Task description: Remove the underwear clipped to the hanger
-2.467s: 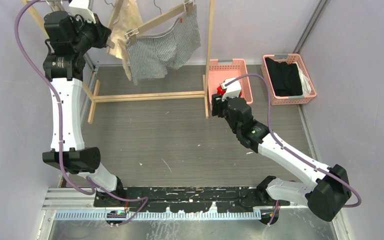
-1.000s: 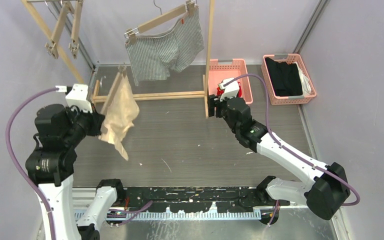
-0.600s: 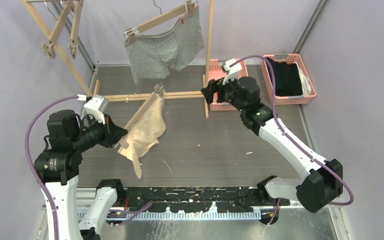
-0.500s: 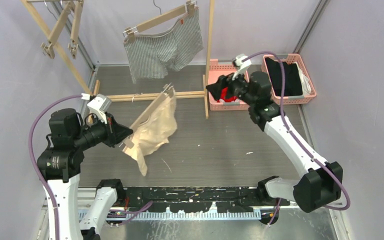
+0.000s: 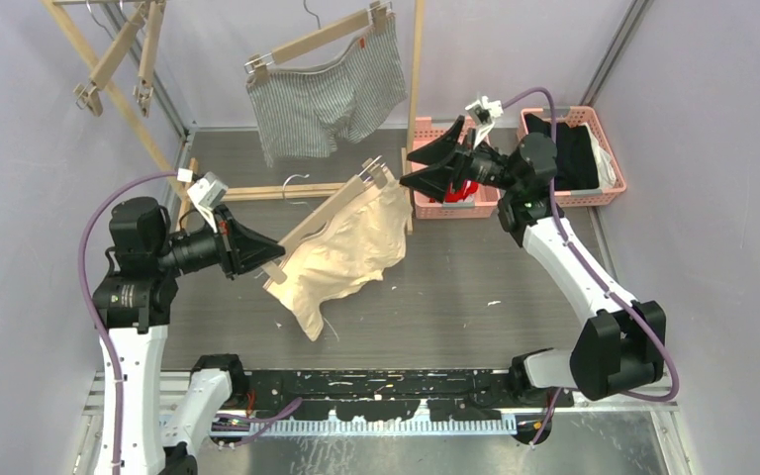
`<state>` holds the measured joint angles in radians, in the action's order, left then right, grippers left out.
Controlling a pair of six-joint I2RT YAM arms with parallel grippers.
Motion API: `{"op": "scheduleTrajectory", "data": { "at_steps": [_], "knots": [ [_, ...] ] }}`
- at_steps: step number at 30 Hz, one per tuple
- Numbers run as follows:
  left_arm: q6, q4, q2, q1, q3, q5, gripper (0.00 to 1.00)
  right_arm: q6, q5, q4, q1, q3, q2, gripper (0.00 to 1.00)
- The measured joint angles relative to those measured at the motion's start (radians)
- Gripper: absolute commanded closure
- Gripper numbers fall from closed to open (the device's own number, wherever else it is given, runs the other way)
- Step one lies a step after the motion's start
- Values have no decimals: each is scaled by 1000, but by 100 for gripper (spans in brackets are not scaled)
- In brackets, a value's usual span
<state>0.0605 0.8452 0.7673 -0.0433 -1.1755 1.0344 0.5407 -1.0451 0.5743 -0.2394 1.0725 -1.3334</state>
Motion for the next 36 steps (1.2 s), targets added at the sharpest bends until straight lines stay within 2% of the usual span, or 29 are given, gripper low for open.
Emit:
{"op": "scheduleTrajectory", "data": {
  "at_steps": [8, 19, 24, 27, 29, 31, 34, 35, 36],
  "knots": [
    [37, -65, 8, 0, 42, 67, 100, -150, 2, -182, -126, 71, 13, 16],
    [56, -91, -9, 0, 65, 101, 100, -185, 4, -210, -175, 150, -22, 18],
    [56, -94, -11, 0, 76, 105, 100, -193, 4, -213, -209, 164, -42, 25],
    [56, -94, -10, 0, 79, 105, 100, -197, 5, -216, -227, 174, -55, 32],
    [56, -94, -10, 0, 82, 104, 100, -203, 6, -222, -237, 185, -67, 41],
    [56, -94, -10, 0, 85, 103, 100, -208, 7, -233, -243, 193, -75, 55],
    [53, -93, -7, 0, 87, 97, 100, -213, 0, -252, -243, 200, -79, 91],
    [51, -97, -7, 0, 91, 91, 100, -211, -15, -258, -243, 203, -79, 98],
    [46, -99, -5, -3, 93, 85, 100, -205, -40, -268, -240, 208, -78, 99]
  ]
}}
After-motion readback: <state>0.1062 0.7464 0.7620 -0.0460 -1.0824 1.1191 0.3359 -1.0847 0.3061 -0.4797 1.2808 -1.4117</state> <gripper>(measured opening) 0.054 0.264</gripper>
